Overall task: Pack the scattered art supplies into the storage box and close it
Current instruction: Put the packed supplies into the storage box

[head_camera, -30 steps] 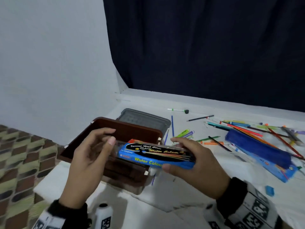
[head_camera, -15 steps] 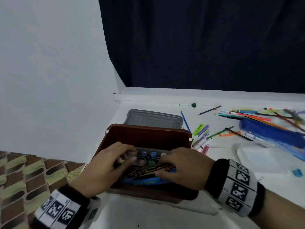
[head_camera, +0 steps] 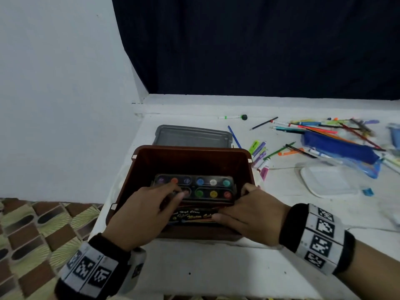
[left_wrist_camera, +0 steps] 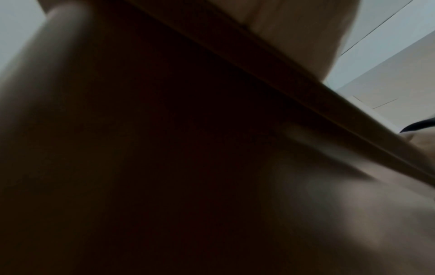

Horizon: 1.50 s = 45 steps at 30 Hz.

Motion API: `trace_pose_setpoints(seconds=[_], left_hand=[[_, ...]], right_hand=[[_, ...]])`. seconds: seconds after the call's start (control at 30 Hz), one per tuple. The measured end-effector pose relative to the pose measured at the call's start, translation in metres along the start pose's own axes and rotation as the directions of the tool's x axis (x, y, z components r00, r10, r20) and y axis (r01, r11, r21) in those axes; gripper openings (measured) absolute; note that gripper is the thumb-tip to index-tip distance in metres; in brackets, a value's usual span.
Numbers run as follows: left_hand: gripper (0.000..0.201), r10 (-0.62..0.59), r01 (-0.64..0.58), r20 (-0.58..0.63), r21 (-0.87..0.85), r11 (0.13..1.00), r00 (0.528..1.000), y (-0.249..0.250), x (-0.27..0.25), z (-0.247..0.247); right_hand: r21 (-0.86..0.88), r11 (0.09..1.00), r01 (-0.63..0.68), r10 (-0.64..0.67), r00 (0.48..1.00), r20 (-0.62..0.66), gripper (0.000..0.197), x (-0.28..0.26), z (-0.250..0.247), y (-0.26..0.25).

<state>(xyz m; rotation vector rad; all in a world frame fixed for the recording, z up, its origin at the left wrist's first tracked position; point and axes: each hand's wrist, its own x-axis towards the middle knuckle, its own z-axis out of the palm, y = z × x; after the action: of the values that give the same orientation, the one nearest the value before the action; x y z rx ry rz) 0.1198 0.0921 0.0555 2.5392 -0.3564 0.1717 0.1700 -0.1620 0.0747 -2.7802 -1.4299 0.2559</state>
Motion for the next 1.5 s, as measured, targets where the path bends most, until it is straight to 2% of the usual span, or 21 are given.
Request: trace_pose_setpoints(seconds=[0.1,0.17,0.2,0.3,0.37,0.47,0.53,0.6,0.67,0.77,0.83,0.93,1.07,1.2,1.27,1.33,1.43,1.5], left_hand=[[0.024,-0.006,0.006,-0.005,0.014,1.0,1.0,0.0,-0.001,0.001],[0.023,-0.002,0.003,-0.008,0.025,1.0,1.0,-0.001,-0.001,0.002],[0.023,-0.004,0.004,-0.004,0.024,1.0,1.0,-0.002,-0.001,0.003],[0.02,0.006,-0.006,-0.004,0.02,1.0,1.0,-0.003,-0.002,0.003],[0.018,0.023,-0.023,-0.023,0.007,1.0,0.999,-0.001,-0.002,0.002],[0.02,0.064,-0.066,-0.077,-0.025,0.997,0.995,0.004,-0.003,0.002],[0.022,0.087,-0.091,-0.112,-0.026,0.996,0.99,0.013,-0.003,0.005],[0.023,0.09,-0.1,-0.145,-0.064,0.993,0.985,0.026,-0.004,0.013],[0.022,0.071,-0.099,-0.195,-0.139,0.985,0.978,0.043,-0.004,0.022],[0.008,0.011,-0.093,-0.305,-0.257,0.962,0.952,0.07,0.005,0.038],[0.018,-0.03,-0.09,-0.368,-0.305,0.948,0.929,0.092,0.013,0.05],[0.008,-0.066,-0.092,-0.422,-0.344,0.935,0.904,0.136,0.028,0.071],[0.014,-0.115,-0.117,-0.453,-0.452,0.884,0.884,0.194,0.048,0.111],[0.025,-0.182,-0.089,-0.365,-0.613,0.785,0.913,0.234,0.073,0.157],[0.032,-0.231,0.004,-0.248,-0.674,0.739,0.941,0.243,0.088,0.179],[0.036,-0.301,0.119,-0.142,-0.701,0.703,0.943,0.247,0.104,0.199],[0.036,-0.41,0.301,0.01,-0.695,0.654,0.912,0.248,0.131,0.22],[0.039,-0.446,0.397,0.102,-0.657,0.641,0.889,0.247,0.149,0.229]], right_hand=[[-0.03,0.999,0.021,-0.021,1.0,0.001,0.045,0.001,-0.003,0.001],[-0.074,0.997,0.03,-0.043,0.982,-0.184,0.043,0.001,0.001,0.001],[-0.043,0.999,0.016,-0.026,0.97,-0.241,0.043,0.0,0.004,0.0],[0.102,0.994,-0.028,0.055,0.96,-0.273,0.044,-0.002,0.018,0.003],[0.184,0.982,-0.052,0.11,0.94,-0.323,0.038,-0.004,0.021,0.003],[0.284,0.959,-0.02,0.126,0.925,-0.359,0.026,-0.006,0.019,0.006],[0.419,0.907,0.049,0.133,0.909,-0.395,0.018,-0.008,0.017,0.01],[0.553,0.825,0.115,0.178,0.877,-0.447,0.015,-0.013,0.012,0.016],[0.611,0.777,0.149,0.236,0.832,-0.503,0.014,-0.023,0.007,0.023],[0.637,0.75,0.178,0.285,0.782,-0.554,0.013,-0.05,0.006,0.039],[0.646,0.742,0.18,0.318,0.753,-0.576,0.013,-0.077,0.009,0.052],[0.662,0.735,0.149,0.38,0.718,-0.583,0.017,-0.122,0.017,0.08],[0.693,0.719,0.042,0.499,0.663,-0.558,0.017,-0.175,0.029,0.139],[0.705,0.695,-0.142,0.612,0.632,-0.475,0.014,-0.212,0.038,0.199],[0.703,0.67,-0.239,0.665,0.614,-0.425,0.013,-0.224,0.041,0.225],[0.727,0.603,-0.327,0.719,0.619,-0.318,0.018,-0.228,0.041,0.249],[0.794,0.445,-0.414,0.747,0.661,-0.074,0.031,-0.225,0.038,0.28],[0.788,0.394,-0.473,0.737,0.675,0.037,0.04,-0.218,0.04,0.294]])
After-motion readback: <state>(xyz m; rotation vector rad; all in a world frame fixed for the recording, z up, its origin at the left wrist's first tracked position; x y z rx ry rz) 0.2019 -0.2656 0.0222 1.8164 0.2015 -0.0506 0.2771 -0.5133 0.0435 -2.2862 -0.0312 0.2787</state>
